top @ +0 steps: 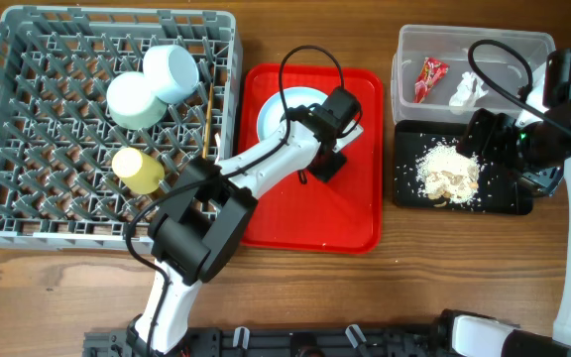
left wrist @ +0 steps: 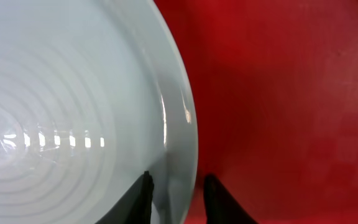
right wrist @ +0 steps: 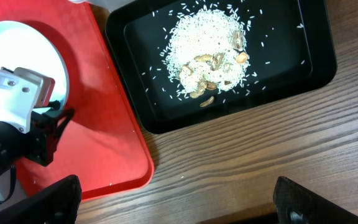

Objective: Sort waste into correct bins and load items into the dishwasher rack
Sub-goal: 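Reach the left gripper to the white plate edge and grip it, then lift the white plate with the left gripper toward the rack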

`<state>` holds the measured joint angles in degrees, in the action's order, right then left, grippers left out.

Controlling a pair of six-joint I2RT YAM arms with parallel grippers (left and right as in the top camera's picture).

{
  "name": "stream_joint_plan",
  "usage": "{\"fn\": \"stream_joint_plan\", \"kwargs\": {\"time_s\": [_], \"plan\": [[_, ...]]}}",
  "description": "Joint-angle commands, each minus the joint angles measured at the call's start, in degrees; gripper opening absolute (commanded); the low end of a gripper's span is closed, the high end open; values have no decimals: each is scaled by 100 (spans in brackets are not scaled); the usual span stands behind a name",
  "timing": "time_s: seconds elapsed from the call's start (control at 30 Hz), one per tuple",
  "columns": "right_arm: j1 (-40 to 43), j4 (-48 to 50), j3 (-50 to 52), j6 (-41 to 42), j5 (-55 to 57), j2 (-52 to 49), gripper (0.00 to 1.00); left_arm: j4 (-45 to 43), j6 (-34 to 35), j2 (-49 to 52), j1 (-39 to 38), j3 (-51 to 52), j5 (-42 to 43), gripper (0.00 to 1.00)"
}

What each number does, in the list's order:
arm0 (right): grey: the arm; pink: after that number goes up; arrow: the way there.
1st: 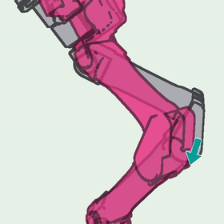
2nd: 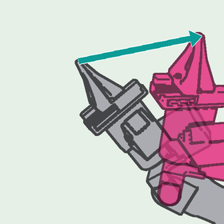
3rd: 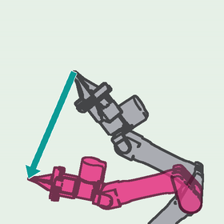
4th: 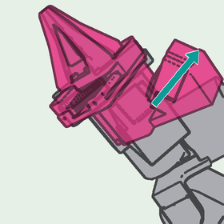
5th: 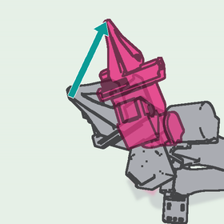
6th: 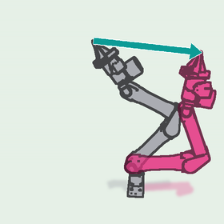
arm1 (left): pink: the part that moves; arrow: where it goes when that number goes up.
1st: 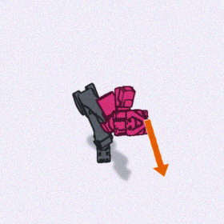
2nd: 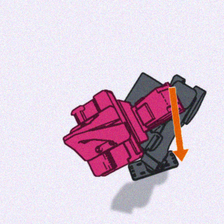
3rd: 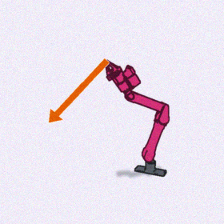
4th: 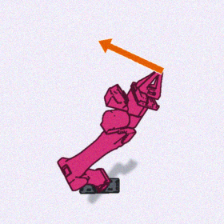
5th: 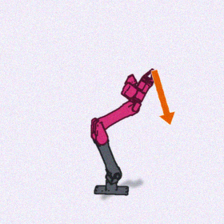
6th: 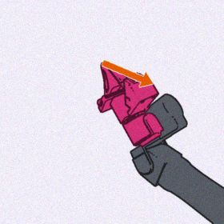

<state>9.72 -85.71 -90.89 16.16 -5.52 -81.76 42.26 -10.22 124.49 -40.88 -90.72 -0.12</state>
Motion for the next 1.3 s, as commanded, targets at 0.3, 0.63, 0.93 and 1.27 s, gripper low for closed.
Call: {"fn": "stream_joint_plan", "kwargs": {"time_s": [0.3,0.63,0.93,1.27], "plan": [[33,-9,-118,-116,-48,24,100,-151,-15,114,-122,177,-1556,4],[33,-22,-118,-114,-48,24,100,-151,-144,-291,-566,170,-3136,4],[33,-35,-118,-111,-48,24,99,-155,17,-1362,-573,170,-3016,4],[33,-37,-118,-111,-48,24,100,-262,960,-2671,476,170,-940,4]]}}
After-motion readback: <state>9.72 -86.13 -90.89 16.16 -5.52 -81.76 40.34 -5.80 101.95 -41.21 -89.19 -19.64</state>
